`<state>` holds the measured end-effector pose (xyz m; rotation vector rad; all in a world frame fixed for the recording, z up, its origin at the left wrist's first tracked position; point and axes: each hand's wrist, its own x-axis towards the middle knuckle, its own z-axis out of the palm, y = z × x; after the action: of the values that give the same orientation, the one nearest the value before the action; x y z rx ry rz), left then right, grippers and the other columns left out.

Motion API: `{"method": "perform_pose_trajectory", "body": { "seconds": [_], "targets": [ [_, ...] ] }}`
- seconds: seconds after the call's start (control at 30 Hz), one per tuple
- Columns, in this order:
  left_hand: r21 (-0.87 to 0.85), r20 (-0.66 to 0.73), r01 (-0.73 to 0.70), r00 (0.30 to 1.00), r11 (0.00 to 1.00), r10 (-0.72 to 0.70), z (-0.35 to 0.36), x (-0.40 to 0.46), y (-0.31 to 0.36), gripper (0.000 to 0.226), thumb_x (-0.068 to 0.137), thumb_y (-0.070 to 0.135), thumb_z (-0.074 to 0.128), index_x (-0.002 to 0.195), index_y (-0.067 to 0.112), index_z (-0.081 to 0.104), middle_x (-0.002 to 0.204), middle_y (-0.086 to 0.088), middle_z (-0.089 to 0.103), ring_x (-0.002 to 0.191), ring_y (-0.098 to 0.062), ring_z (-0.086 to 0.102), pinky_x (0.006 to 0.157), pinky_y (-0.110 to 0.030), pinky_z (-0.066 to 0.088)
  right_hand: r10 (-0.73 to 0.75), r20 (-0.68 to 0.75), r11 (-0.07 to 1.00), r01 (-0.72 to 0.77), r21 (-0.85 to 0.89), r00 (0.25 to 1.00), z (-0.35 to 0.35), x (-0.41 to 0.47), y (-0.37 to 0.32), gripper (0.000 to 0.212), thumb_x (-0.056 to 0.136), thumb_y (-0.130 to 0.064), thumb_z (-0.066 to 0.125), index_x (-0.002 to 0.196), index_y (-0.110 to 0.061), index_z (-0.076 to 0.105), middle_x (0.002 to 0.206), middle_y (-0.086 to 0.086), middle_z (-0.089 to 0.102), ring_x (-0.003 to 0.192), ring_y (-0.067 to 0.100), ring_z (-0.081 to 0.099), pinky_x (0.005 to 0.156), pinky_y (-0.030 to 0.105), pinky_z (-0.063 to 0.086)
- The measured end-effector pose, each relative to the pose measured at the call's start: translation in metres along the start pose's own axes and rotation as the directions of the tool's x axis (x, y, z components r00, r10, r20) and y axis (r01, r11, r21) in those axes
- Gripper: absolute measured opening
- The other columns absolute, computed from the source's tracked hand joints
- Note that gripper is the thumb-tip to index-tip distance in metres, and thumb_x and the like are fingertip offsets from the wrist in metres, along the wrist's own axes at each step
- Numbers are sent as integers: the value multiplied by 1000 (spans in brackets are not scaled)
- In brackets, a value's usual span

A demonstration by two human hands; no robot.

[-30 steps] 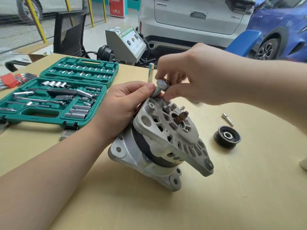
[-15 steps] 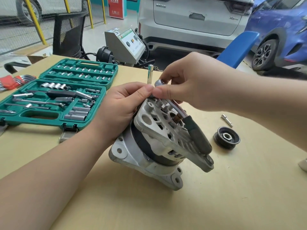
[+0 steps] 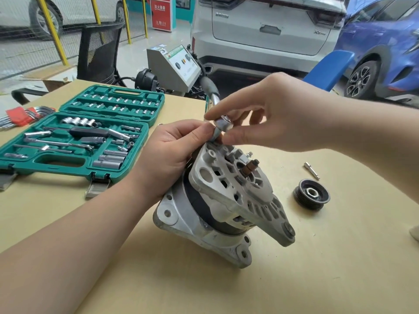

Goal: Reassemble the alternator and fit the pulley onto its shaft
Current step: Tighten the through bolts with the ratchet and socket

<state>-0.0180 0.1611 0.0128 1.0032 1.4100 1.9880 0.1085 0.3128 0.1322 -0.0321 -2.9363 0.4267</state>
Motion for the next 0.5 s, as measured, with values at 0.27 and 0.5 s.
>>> {"method": "perform_pose_trajectory", "body": {
  "seconds": [0.27,0.5],
  "targets": [
    [11,-6,-6,1000,1000,6,-2,2,-4,24,99,24,67,99,8,85,100,-15,82,91,-24,78,82,-31,63,50,84,997,-54,50,995,-13,25,-12,57,79,-44,84,129,-35,59,93,-30,75,81,-7,72,77,25,61],
    [63,16,-6,1000,998,5,-3,2,-1,24,104,18,64,98,10,85,99,-12,83,90,-23,79,79,-27,62,-29,175,989,54,-139,984,-24,28,-28,31,75,-55,76,103,-44,75,82,-22,74,73,-1,68,78,38,61]
  ]
}}
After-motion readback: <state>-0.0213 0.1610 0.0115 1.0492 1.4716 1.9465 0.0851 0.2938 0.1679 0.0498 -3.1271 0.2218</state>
